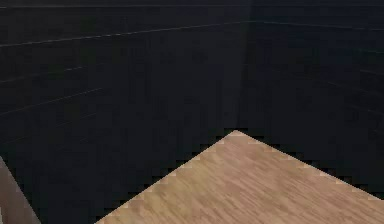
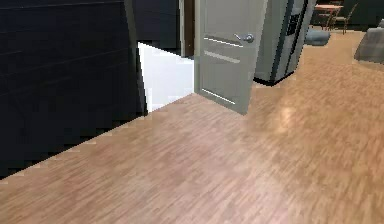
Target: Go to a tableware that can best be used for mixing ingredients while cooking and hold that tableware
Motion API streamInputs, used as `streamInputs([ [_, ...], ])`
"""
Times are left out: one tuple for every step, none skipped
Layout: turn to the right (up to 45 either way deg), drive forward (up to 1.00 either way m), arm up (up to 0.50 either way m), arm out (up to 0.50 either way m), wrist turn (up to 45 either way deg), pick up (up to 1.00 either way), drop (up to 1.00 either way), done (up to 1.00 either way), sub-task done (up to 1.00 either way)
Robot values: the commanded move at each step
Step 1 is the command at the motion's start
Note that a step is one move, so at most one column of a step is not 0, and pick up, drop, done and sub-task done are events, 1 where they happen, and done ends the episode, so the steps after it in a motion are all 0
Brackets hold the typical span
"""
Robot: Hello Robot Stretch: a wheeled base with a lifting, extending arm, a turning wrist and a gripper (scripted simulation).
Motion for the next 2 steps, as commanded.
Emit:
streamInputs([
  [0.0,0.20,0.00,0.00,0.0,0.00,0.00,0.00,0.00],
  [45.0,0.00,0.00,0.00,0.0,0.00,0.00,0.00,0.00],
])
